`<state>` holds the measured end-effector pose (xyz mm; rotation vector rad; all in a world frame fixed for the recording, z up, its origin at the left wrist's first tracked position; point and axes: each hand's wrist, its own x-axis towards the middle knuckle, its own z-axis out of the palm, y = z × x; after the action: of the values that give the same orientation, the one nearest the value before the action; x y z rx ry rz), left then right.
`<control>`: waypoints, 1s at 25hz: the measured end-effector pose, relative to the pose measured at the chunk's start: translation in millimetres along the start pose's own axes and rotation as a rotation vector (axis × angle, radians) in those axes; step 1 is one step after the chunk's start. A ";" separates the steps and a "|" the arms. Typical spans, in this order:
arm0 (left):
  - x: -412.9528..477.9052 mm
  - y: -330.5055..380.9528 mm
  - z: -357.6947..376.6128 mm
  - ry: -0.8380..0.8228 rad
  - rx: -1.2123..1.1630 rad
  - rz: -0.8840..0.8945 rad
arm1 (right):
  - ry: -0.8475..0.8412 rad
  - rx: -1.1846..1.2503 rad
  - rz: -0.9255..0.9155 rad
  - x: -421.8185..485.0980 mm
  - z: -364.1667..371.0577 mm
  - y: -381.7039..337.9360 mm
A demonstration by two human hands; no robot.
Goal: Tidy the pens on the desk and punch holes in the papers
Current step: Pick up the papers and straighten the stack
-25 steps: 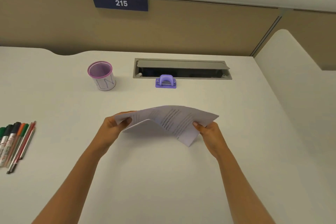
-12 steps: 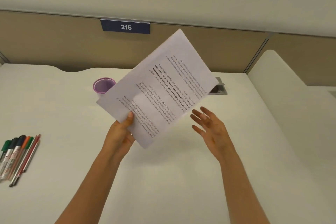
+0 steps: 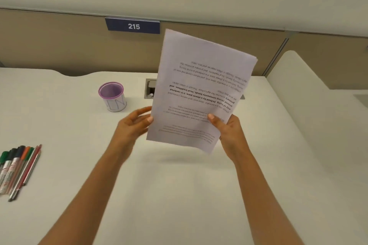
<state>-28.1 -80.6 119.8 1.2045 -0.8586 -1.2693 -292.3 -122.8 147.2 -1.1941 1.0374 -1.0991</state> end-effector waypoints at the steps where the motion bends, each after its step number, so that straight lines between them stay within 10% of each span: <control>1: 4.0 13.2 -0.4 -0.066 0.093 0.043 | -0.016 -0.024 -0.009 1.3 -4.0 -1.8; 15: -4.6 2.3 39.2 -0.159 0.293 0.103 | -0.124 -0.161 0.095 -4.4 -9.1 36.8; 21: 1.7 29.1 42.4 -0.030 -0.202 0.061 | -0.103 -0.163 0.056 6.7 -37.8 3.1; 25: 0.4 21.1 42.4 -0.028 -0.484 0.010 | -0.057 0.314 0.106 -15.9 -30.5 31.9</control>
<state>-63.8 -90.8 149.2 0.7956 -0.5312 -1.3881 -322.2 -110.9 113.1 -0.9037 0.8387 -1.0917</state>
